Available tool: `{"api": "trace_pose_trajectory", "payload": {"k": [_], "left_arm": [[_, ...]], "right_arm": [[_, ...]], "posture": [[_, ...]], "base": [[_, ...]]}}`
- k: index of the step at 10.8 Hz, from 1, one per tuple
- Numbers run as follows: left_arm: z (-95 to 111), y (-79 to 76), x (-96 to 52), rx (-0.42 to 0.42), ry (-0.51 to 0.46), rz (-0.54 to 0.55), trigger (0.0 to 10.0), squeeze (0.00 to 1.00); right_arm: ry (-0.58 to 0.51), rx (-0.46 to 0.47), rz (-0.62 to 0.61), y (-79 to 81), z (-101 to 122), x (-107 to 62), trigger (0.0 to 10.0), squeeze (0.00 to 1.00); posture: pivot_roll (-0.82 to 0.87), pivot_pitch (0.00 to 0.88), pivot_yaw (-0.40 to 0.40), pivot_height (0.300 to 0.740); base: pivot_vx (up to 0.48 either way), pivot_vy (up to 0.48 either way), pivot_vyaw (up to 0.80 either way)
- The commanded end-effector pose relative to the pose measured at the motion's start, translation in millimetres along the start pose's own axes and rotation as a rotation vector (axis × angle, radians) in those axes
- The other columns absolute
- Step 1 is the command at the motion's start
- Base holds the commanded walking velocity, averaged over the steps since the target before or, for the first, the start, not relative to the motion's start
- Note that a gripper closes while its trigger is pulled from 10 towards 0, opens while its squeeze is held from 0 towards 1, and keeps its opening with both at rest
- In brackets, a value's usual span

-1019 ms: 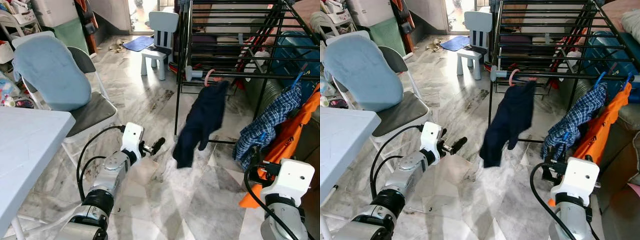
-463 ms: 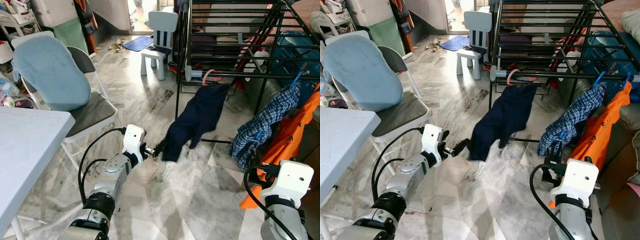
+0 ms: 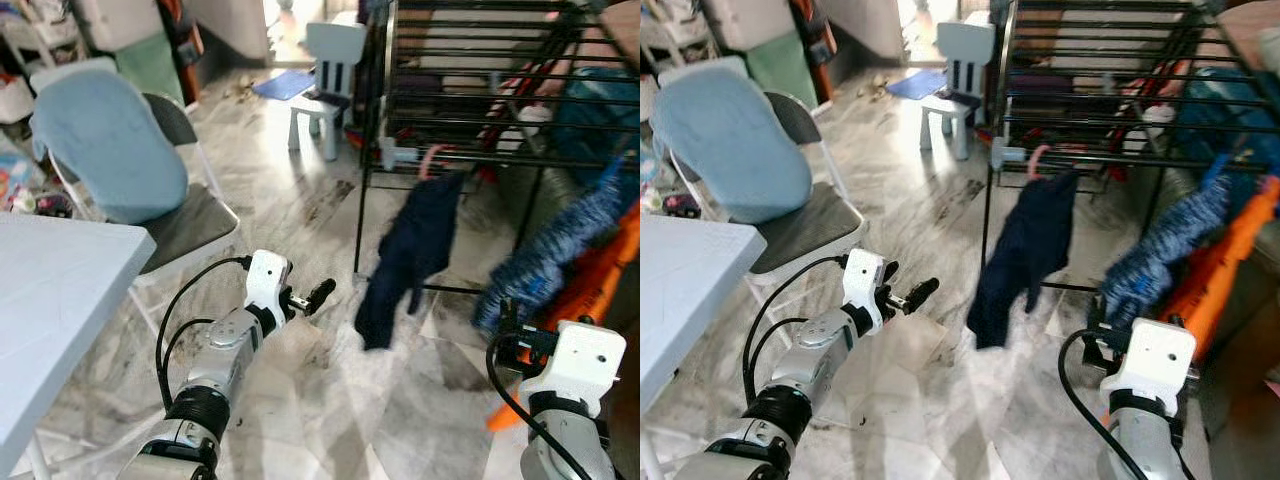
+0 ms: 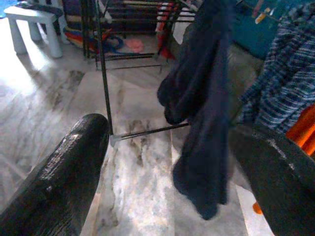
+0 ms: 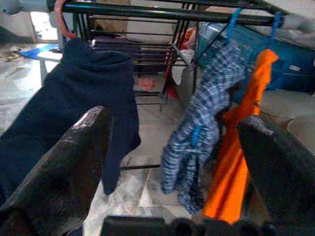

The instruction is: Hang hanger

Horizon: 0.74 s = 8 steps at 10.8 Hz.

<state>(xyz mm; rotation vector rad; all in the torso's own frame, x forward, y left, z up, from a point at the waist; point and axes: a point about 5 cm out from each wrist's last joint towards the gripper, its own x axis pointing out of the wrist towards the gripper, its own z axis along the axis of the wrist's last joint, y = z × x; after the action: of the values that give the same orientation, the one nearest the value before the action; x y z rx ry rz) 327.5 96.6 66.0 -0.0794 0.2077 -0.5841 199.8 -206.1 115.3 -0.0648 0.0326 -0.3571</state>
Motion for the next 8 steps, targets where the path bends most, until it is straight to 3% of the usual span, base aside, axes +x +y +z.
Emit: {"api": "trace_pose_trajectory", "payload": {"k": [1, 5, 8], "left_arm": [[3.9, -0.2, 0.0, 0.014, -0.013, -0.011, 10.0, 0.00], [3.4, -1.0, 0.4, 0.015, -0.006, -0.015, 10.0, 0.00], [0.3, -2.0, -0.3, 0.030, 0.013, -0.019, 10.0, 0.00]], "right_arm": [[0.001, 0.001, 0.001, 0.4, 1.5, -0.4, 10.0, 0.00], [0.000, 0.011, -0.005, 0.0, 1.3, -1.0, 10.0, 0.00], [0.010, 0.013, -0.005, 0.6, -0.4, -0.7, 10.0, 0.00]], "posture": [[-0.07, 0.000, 0.021, 0.740], [-0.07, 0.000, 0.022, 0.740], [-0.07, 0.000, 0.021, 0.740]], "base": [[0.416, 0.000, 0.00], [0.357, 0.319, 0.00], [0.338, 0.332, -0.74]]}}
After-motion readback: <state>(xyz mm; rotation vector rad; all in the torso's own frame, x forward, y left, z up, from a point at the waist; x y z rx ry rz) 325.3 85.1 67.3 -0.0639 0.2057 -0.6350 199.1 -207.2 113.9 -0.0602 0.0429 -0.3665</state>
